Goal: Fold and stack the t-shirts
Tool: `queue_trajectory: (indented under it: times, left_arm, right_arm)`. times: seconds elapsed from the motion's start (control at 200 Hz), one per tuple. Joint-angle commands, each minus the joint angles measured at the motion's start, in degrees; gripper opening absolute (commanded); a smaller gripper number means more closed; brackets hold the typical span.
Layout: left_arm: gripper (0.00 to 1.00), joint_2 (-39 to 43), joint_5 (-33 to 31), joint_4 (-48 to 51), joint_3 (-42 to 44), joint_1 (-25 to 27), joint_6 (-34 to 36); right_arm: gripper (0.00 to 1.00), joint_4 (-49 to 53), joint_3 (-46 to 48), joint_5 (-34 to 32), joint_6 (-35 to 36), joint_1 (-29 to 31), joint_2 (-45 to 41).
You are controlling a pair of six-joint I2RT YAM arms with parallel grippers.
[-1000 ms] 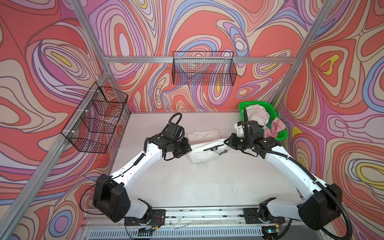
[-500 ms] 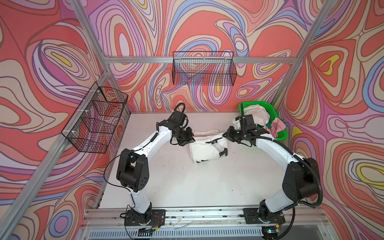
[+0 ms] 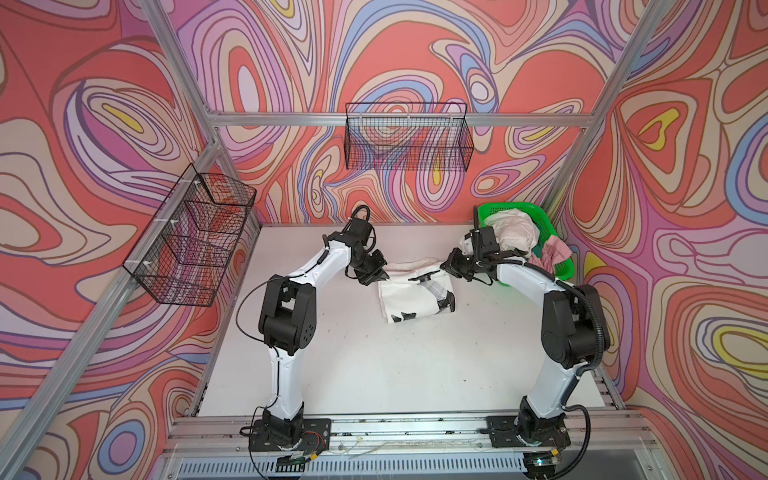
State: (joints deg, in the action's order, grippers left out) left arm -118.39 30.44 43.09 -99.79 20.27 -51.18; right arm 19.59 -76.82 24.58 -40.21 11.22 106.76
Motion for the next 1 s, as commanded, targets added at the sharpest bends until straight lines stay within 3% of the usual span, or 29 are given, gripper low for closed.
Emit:
queue_trajectory:
  times: [0.0,0.21,0.285,0.34,0.426,0.476,0.556,0.636,0.746,0.801,0.936,0.996]
  left_arm:
    - [0.00,-1.9,-0.4,2.7,-2.3,-1.6,0.6]
    - [0.00,-6.6,-0.3,3.1,-5.5,-2.9,1.1]
    - [0.06,-9.1,0.6,4.0,-8.1,-3.0,1.3]
    - [0.18,-10.6,0.5,5.0,-10.3,-3.0,1.4]
    - [0.18,-12.1,0.6,5.4,-12.5,-3.1,1.3]
    - [0.21,-12.5,0.6,5.6,-13.8,-3.2,1.2]
    - [0.38,-12.9,0.2,6.3,-15.9,-3.5,1.0]
    - [0.46,-12.3,0.8,5.6,-16.6,-3.8,0.1]
    - [0.55,-10.1,0.4,4.5,-16.6,-4.3,-1.3]
    - [0.59,-8.7,0.3,3.6,-16.1,-4.5,-1.9]
    - [0.64,-2.4,0.9,-2.9,-8.4,-3.5,-4.1]
    - [0.64,0.3,0.9,-5.7,-4.3,-2.6,-4.5]
  right_arm:
    - [0.00,-2.2,-2.9,0.4,-0.7,-0.6,2.9]
    - [0.00,-2.8,-5.1,-0.4,-0.9,-0.8,6.7]
    - [0.00,-2.9,-6.0,-1.3,-0.9,-1.0,7.9]
    - [0.00,-2.9,-6.6,-1.1,-1.2,-1.2,9.1]
    - [0.00,-3.8,-7.6,-0.5,-1.8,-1.2,10.8]
    - [0.05,-4.1,-8.4,-0.7,-1.8,-1.4,11.5]
    - [0.15,-4.4,-9.7,-0.1,-1.8,-1.6,12.1]
    - [0.38,-4.9,-10.9,0.0,-1.8,-1.7,12.0]
    - [0.45,-4.9,-12.3,0.7,-1.3,-1.9,10.7]
    - [0.60,-5.4,-12.1,0.7,-1.2,-1.8,9.5]
    - [0.61,-8.7,-7.4,0.5,-0.8,-1.8,5.0]
    - [0.56,-12.2,-4.3,2.3,-0.9,-1.5,4.0]
